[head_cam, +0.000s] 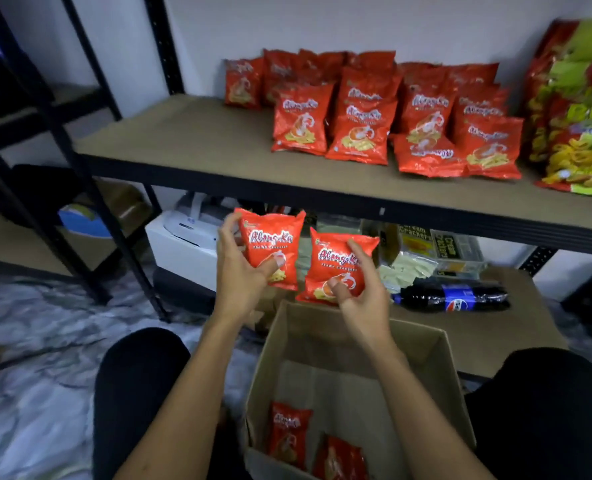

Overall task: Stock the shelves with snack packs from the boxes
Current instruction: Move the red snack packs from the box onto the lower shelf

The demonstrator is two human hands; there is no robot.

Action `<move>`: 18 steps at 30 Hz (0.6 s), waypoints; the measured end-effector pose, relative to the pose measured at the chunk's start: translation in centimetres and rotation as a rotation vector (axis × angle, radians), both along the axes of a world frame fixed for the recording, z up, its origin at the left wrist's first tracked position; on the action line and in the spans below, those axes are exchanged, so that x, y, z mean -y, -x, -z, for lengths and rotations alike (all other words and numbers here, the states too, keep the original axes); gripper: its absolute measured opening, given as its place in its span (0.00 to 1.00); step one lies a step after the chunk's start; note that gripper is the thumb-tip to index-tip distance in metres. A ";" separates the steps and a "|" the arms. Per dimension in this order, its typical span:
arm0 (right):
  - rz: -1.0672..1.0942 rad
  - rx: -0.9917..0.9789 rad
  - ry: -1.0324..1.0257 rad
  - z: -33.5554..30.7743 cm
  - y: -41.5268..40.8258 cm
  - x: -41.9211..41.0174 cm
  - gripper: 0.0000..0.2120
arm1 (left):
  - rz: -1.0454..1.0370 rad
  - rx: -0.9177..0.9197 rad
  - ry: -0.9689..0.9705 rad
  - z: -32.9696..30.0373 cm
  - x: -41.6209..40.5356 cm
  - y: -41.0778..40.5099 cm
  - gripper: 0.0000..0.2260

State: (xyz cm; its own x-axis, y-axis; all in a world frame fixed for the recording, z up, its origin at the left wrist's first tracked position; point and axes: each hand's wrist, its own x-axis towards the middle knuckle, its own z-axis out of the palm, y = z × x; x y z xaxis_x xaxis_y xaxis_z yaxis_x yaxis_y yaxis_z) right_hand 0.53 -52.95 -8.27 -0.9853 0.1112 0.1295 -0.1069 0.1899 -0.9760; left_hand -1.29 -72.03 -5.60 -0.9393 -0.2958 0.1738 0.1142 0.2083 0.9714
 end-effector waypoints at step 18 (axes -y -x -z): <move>-0.043 -0.224 -0.193 -16.4 14.6 22.4 0.32 | -0.485 -0.047 -0.102 -13.8 20.3 13.2 0.26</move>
State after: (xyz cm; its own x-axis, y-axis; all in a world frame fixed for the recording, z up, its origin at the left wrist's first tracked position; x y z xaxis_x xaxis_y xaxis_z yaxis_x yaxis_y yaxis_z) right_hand -14.09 -75.30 8.14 -0.9331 0.0218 0.3589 -0.3276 0.3602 -0.8735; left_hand -14.53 -92.37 8.22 -0.6812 -0.7144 0.1597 0.0715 0.1521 0.9858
